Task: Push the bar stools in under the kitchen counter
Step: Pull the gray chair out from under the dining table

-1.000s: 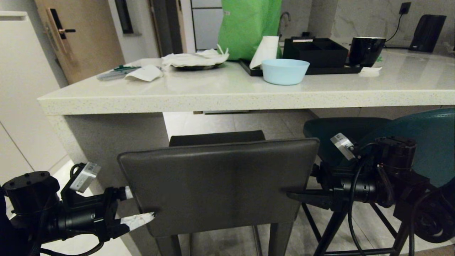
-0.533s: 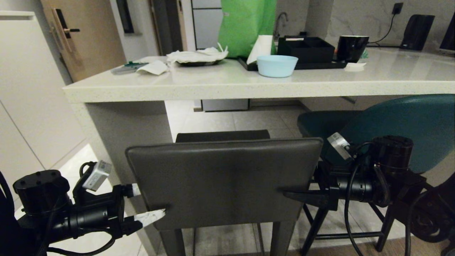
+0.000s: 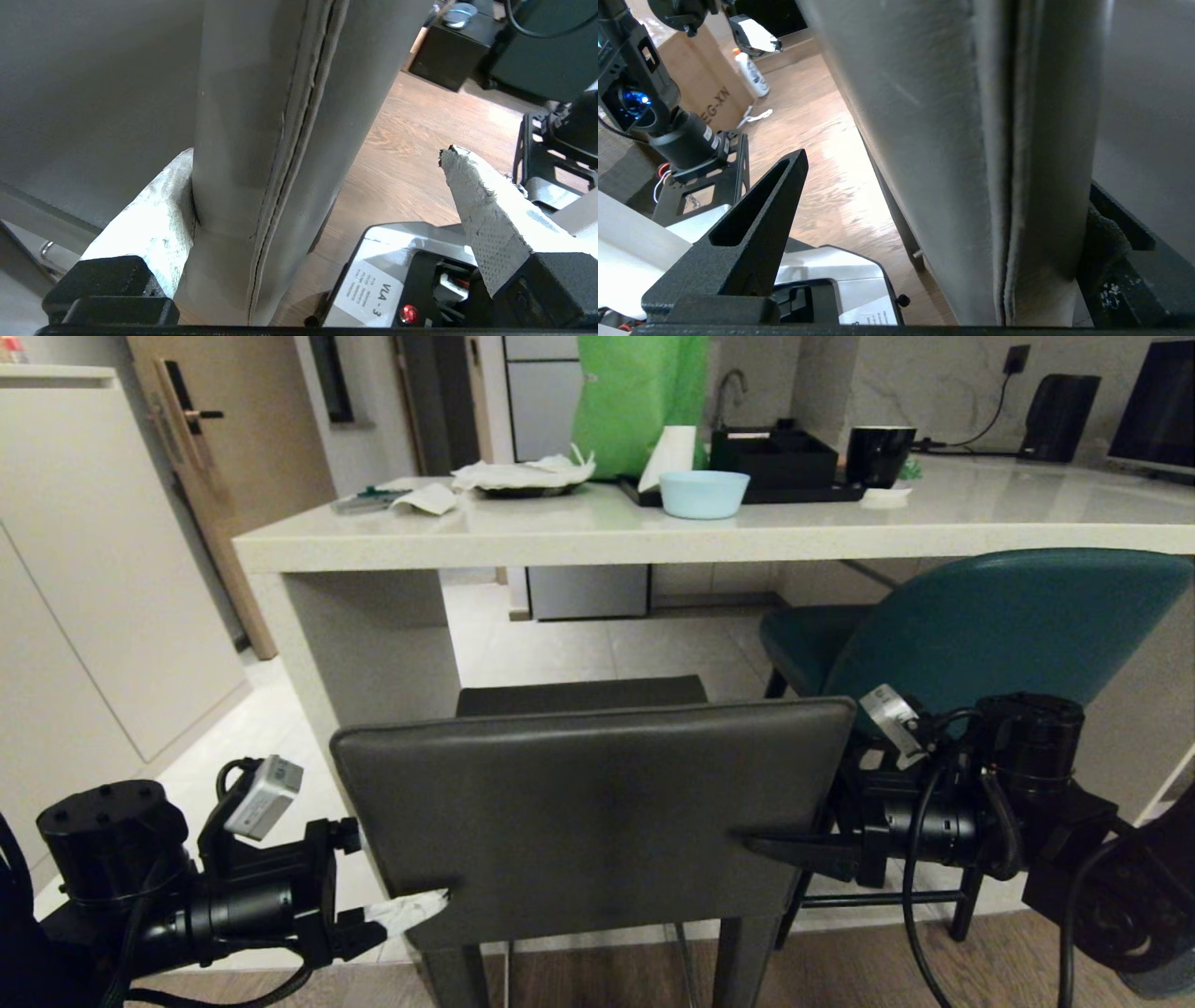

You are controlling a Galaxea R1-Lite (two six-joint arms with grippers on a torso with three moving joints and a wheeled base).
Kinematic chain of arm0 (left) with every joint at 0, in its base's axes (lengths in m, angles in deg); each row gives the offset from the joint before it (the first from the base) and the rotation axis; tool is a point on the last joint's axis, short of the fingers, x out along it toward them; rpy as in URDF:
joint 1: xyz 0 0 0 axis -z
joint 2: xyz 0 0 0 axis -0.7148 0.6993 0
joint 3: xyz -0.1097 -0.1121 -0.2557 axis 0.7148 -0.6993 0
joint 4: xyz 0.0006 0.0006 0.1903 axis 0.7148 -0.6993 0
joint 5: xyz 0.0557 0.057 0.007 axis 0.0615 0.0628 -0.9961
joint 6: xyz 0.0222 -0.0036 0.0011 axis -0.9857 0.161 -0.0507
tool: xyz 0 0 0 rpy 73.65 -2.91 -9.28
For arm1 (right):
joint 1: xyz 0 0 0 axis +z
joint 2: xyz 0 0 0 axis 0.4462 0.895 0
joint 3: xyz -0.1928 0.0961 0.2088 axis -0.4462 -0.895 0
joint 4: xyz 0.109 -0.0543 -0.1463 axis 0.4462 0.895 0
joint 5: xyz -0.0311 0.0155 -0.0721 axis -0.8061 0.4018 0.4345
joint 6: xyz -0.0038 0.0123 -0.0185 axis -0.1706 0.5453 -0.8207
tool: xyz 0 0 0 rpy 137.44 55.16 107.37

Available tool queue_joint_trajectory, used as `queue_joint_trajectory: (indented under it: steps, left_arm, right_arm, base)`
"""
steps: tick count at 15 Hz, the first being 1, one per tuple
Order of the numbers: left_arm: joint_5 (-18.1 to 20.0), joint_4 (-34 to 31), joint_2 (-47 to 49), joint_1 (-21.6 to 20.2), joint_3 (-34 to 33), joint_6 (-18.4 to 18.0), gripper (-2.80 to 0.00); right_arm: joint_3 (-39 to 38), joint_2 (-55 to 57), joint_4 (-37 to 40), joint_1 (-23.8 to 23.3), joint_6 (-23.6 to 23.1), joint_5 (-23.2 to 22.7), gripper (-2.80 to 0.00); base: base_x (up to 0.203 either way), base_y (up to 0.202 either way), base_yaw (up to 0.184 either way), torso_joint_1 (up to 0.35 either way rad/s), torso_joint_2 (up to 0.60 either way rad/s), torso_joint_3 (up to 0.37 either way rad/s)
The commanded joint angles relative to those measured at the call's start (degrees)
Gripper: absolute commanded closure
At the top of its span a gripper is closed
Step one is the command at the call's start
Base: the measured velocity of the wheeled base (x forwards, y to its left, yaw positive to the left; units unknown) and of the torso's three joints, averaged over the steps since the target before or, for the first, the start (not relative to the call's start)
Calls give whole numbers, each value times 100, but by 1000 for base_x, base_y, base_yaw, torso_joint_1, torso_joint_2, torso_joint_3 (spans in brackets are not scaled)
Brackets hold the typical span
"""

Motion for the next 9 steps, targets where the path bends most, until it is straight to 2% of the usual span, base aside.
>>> queue_joint_trajectory:
  steps: [1, 9]
  left_arm:
    - [32, 59, -142, 8, -95, 6, -280]
    - [-32, 59, -271, -35, -359, -12, -280]
  right_arm:
    - [-11, -9, -28, 3, 1, -23, -280]
    - [-173, -211, -78, 12, 45, -14, -280]
  base:
    - [-195, 0, 0, -1, 4, 1]
    - [-194, 0, -2, 3, 1, 3]
